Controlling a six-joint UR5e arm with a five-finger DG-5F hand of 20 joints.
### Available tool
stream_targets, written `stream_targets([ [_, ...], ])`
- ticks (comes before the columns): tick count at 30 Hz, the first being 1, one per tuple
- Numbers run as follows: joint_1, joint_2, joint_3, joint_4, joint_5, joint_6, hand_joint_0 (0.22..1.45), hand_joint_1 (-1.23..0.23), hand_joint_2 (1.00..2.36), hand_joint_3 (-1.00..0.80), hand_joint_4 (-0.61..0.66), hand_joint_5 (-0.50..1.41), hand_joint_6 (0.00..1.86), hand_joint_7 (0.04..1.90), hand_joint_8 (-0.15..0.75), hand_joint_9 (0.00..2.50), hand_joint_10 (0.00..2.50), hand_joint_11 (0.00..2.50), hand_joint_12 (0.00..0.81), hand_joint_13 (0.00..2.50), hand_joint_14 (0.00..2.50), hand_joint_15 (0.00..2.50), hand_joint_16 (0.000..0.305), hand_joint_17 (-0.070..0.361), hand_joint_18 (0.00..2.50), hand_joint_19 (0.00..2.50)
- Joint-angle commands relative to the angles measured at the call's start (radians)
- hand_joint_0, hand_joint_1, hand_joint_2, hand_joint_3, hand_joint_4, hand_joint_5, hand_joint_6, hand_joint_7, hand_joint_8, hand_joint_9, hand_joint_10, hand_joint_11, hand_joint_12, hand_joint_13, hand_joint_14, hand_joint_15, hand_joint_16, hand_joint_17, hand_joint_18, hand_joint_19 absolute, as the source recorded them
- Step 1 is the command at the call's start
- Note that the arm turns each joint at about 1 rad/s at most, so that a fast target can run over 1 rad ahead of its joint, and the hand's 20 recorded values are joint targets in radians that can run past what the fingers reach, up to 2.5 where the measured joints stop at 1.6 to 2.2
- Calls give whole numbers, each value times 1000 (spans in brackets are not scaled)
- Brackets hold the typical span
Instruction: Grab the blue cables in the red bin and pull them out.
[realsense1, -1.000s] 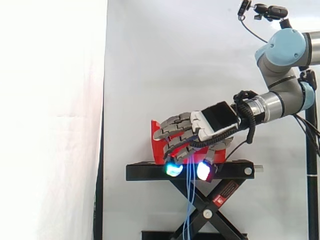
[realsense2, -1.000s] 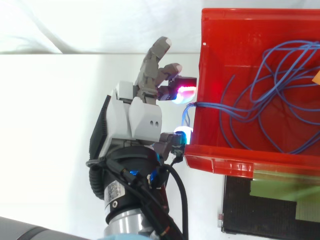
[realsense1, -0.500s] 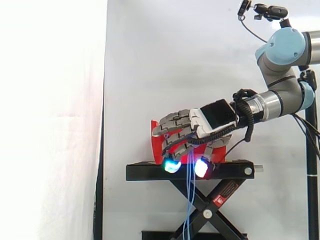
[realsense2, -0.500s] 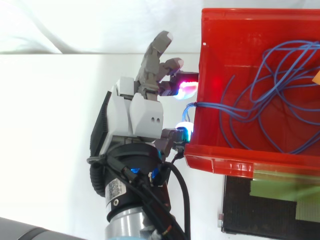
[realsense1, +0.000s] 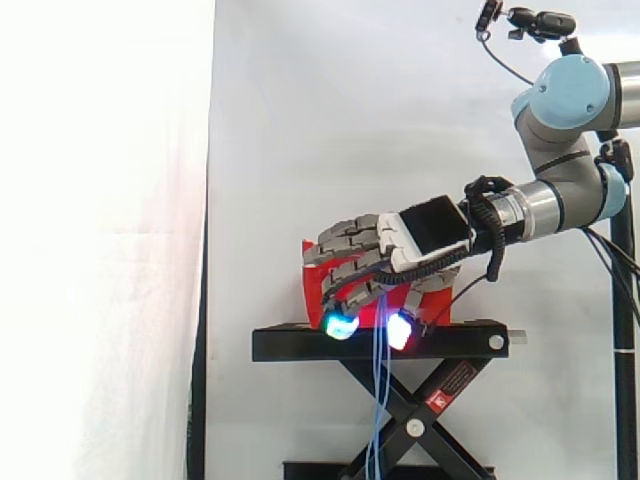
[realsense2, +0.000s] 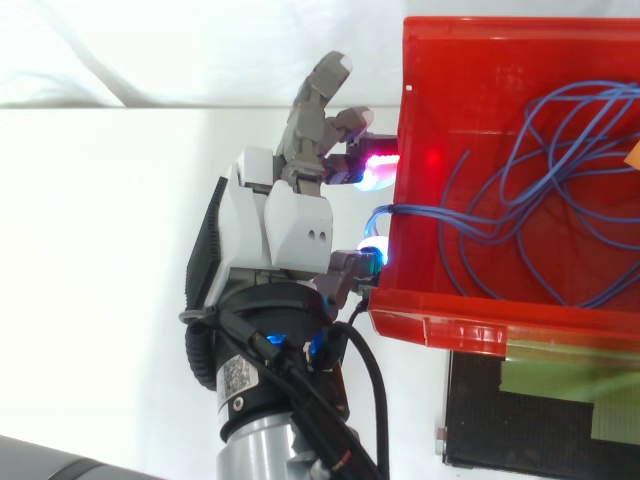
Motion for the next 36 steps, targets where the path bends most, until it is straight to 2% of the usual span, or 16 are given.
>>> stream_targets([
  [1,0,0,0,-1,1,0,770,-934,1000,-1000,179,756,8,650,261,690,16,435,357,332,11,293,49,111,224,461],
  [12,1,0,-12,0,1,0,770,-932,1000,-1000,183,789,8,666,263,691,18,435,357,332,11,298,49,111,225,461],
  [24,4,0,-12,8,1,0,779,-932,1000,-1000,164,892,3,782,265,728,16,436,357,359,13,296,49,109,245,462],
  [36,3,0,-11,5,3,0,783,-924,1000,-1000,165,888,108,753,265,737,16,435,356,370,12,304,48,109,260,469],
])
